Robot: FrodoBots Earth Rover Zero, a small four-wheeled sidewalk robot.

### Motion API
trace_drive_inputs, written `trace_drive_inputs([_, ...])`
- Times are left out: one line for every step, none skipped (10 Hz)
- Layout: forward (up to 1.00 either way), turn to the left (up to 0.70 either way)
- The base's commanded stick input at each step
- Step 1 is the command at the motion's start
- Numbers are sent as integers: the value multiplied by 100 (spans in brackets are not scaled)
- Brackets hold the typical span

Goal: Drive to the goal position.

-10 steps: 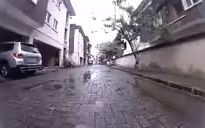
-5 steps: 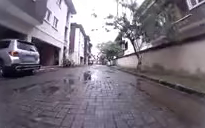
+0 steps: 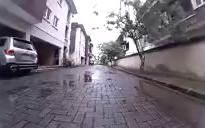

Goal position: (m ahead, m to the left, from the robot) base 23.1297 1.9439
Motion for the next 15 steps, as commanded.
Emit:
trace_drive_inputs([70, 0])
trace_drive_inputs([70, 0])
trace_drive_inputs([70, 0])
trace_drive_inputs([70, 0])
trace_drive_inputs([70, 0])
trace_drive_inputs([70, 0])
trace_drive_inputs([70, 0])
trace_drive_inputs([70, 0])
trace_drive_inputs([70, 0])
trace_drive_inputs([70, 0])
trace_drive_inputs([70, 0])
trace_drive_inputs([70, 0])
trace_drive_inputs([70, 0])
trace_drive_inputs([70, 0])
trace_drive_inputs([70, 0])
